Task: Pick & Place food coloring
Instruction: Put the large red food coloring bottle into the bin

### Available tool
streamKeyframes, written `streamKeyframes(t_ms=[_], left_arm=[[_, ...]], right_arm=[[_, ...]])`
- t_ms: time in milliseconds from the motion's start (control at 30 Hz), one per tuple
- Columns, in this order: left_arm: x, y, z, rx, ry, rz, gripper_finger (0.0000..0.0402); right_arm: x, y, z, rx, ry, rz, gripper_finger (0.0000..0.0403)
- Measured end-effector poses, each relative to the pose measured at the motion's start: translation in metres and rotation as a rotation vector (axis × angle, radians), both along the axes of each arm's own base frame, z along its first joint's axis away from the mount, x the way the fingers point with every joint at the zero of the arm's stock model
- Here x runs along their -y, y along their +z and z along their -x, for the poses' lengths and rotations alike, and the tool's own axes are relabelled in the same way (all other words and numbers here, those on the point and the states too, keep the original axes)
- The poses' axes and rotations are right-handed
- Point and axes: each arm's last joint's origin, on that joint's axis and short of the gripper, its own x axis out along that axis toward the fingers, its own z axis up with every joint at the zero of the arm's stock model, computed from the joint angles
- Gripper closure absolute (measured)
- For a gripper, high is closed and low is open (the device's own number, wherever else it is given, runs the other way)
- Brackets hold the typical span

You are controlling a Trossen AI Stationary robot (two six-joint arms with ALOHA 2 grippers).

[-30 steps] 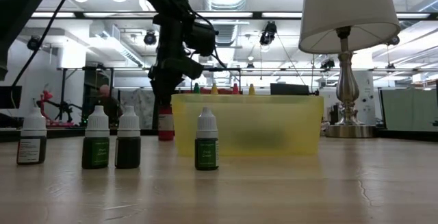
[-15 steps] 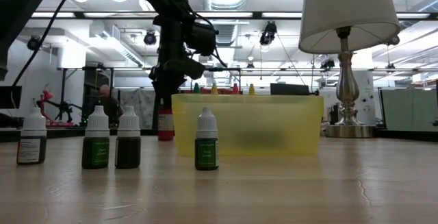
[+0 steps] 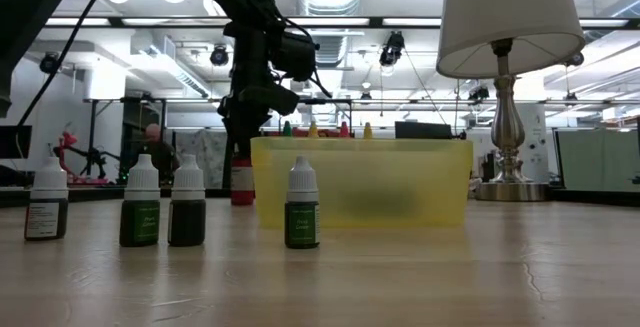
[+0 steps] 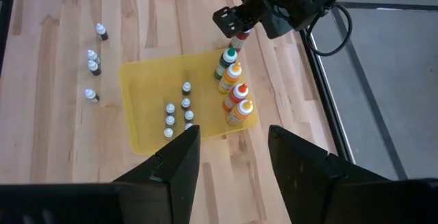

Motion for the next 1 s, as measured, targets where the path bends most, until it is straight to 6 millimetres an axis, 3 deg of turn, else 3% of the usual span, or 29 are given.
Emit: streamKeyframes(t_ms=[200, 333, 1000], left_arm=[[0.001, 0.003, 0.002, -0.021, -0.001, 0.012, 0.0285], [0.001, 0.016, 0.002, -0.034, -0.007, 0.018, 0.0285], [0.012, 0.115, -0.003, 0.13, -0.023, 0.026, 0.0286]], right_arm=[[0.0, 0.0, 0.0, 0.0, 0.001, 0.001, 0.0236], [0.0, 0.0, 0.0, -0.005, 0.015, 0.014, 0.0236], [0.001, 0.001, 0.002, -0.002, 0.019, 0.016, 0.0236]])
